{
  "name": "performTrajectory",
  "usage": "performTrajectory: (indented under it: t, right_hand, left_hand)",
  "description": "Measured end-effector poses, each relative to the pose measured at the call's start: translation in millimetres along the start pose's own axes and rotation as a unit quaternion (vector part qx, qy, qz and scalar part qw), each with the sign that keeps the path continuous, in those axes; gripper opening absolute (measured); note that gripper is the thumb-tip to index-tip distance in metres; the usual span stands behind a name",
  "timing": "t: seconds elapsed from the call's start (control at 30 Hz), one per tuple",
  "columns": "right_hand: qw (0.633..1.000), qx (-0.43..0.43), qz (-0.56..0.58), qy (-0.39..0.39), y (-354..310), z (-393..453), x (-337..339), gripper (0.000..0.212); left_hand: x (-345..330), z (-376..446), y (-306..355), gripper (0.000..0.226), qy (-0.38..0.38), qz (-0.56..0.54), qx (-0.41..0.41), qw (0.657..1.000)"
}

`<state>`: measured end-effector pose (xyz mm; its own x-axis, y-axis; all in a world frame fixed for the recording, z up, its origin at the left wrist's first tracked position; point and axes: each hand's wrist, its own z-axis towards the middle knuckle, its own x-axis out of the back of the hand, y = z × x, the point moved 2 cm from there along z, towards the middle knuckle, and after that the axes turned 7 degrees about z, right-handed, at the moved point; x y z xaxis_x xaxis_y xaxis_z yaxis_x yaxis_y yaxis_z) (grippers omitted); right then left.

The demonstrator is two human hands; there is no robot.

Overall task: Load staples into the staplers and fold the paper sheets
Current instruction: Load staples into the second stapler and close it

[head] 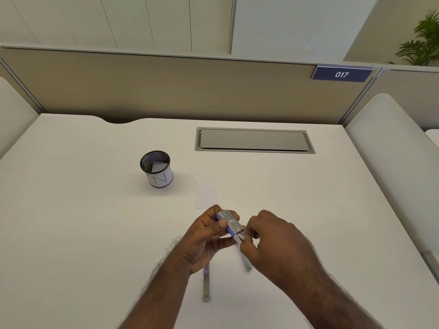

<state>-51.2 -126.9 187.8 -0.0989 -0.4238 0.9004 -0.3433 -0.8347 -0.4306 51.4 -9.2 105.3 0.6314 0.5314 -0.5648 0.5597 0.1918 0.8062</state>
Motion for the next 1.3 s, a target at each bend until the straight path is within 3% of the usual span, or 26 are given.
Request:
performTrajectory:
  t: [0.2,0.33,0.5,0.9,1.07,1.3]
  right_hand:
    - [0.998,-0.003,0.022,0.051,8.6,-4.3,7.8,0.015]
    - [0.978,0.016,0.196,0.070,12.4,-9.1,13.0,0.012]
    - [0.932,0.139,0.326,0.073,9.6,-23.8,1.4,0.010]
    - [0.964,0.187,0.149,0.119,6.2,-29.5,-17.3,0.006]
    - [0.961,0.202,0.137,0.128,6.2,-27.3,-18.9,0.003]
    - [0.965,0.209,0.102,0.120,7.1,-28.6,-22.7,0.003]
  left_hand:
    - [8.0,3.6,-4.6,0.031,0.011,-0.062,-0.010,0.998]
    - [11.7,5.5,-6.9,0.032,0.028,-0.094,-0.027,0.995]
    - [13.6,7.7,-4.7,0.039,0.055,-0.128,-0.041,0.989]
    - [3.8,7.1,-3.4,0.050,0.065,-0.116,-0.029,0.991]
    - [1.5,4.5,-5.3,0.060,0.063,-0.136,-0.004,0.989]
    - [3.8,3.8,-8.2,0.030,0.070,-0.115,0.006,0.991]
